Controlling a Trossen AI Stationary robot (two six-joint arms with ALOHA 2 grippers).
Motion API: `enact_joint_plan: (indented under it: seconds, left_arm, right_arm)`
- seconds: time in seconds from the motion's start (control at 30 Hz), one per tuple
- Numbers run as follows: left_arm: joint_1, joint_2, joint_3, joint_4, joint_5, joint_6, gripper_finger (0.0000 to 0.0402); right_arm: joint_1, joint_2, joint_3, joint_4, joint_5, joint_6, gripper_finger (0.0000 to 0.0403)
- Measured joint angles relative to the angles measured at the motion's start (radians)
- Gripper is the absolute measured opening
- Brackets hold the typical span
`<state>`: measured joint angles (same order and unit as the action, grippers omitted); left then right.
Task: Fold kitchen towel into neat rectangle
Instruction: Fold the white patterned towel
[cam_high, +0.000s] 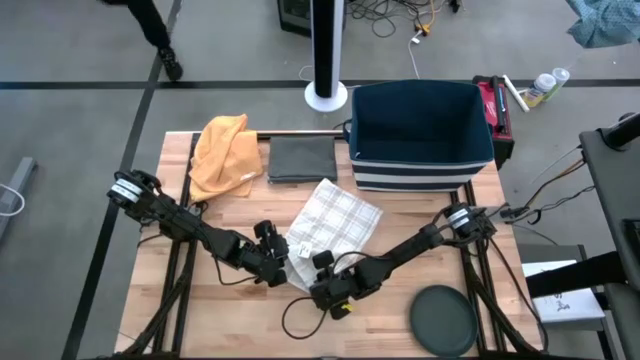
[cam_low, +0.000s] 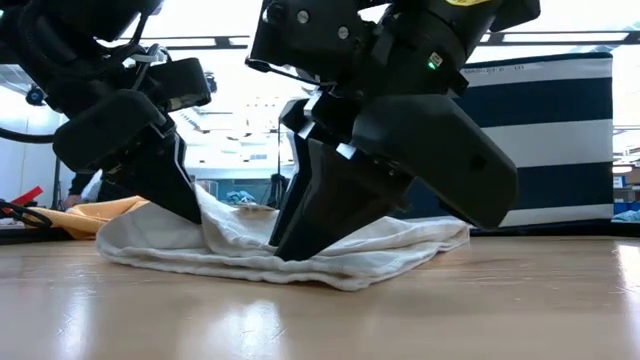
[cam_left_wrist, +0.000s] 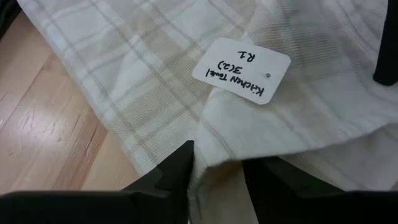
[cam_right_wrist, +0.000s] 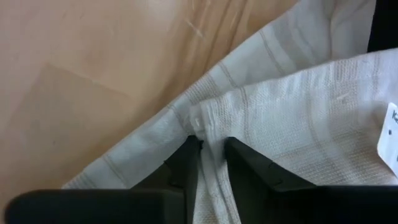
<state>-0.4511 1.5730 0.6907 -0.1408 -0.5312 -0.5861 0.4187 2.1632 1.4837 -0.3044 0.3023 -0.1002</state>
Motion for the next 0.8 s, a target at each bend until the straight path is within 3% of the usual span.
enact_joint_plan:
  seconds: [0.23, 0.5, 0.8]
  left_arm:
    - [-0.001, 0.000, 0.000, 0.001, 0.021, -0.022, 0.0133]
    - [-0.008, -0.039, 0.000, -0.015, 0.026, -0.018, 0.0155]
    - [-0.054, -0.189, 0.009, -0.134, 0.127, 0.007, 0.0158]
  right_arm:
    - [-0.001, 0.000, 0.000, 0.007, 0.002, 0.011, 0.0006]
    - [0.000, -0.012, 0.044, -0.032, 0.003, 0.021, 0.0003]
    - [-0.012, -0.016, 0.115, -0.134, 0.004, 0.034, 0.0002]
